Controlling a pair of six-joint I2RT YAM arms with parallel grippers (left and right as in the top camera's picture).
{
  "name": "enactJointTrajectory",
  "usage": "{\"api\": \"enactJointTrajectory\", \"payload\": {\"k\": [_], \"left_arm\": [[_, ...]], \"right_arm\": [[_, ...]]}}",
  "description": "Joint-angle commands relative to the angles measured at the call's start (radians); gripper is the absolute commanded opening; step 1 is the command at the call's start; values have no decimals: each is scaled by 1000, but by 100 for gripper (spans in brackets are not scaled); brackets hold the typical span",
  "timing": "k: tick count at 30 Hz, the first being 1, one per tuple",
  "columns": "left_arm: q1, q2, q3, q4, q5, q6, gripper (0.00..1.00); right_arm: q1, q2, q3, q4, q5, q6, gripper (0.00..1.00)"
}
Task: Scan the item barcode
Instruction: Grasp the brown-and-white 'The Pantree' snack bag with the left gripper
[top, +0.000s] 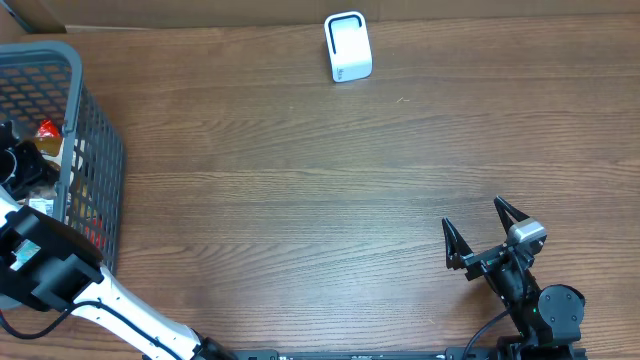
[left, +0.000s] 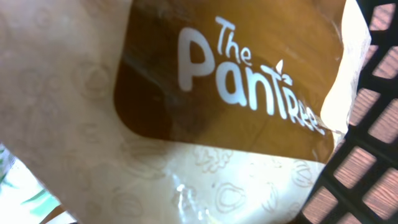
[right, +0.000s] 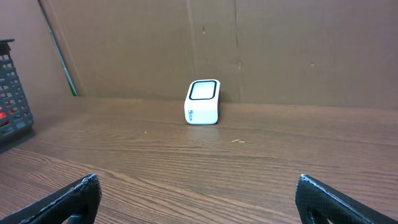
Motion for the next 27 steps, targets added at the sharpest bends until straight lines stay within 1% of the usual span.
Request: {"api": "enactJointTrajectory", "payload": {"k": [1, 4, 5, 8, 10, 14, 16, 23, 25, 27], "left_arm": [[-7, -3, 92, -43, 18, -44, 4], [-7, -4, 171, -88, 19, -74, 4], [-7, -5, 206, -108, 19, -87, 7], [-7, -8, 317, -163, 23, -128, 9], [-8, -24, 395, -182, 70, -149, 9], [-8, -82, 463, -180, 131, -178, 9], [-8, -144, 487, -182, 155, -201, 8], [-8, -317, 488, -200, 380, -208, 8], [-10, -372, 488, -200, 480, -208, 9], [-24, -427, 488, -200, 584, -208, 13]], "right_arm": [[6, -10, -10, 6, 0, 4, 100], [6, -10, -10, 6, 0, 4, 100], [6, -10, -10, 6, 0, 4, 100], [6, -10, -10, 6, 0, 4, 100], [6, -10, -10, 6, 0, 4, 100], [6, -10, -10, 6, 0, 4, 100], [6, -10, -10, 6, 0, 4, 100], [6, -10, -10, 6, 0, 4, 100], [6, -10, -10, 6, 0, 4, 100], [6, -10, -10, 6, 0, 4, 100]]}}
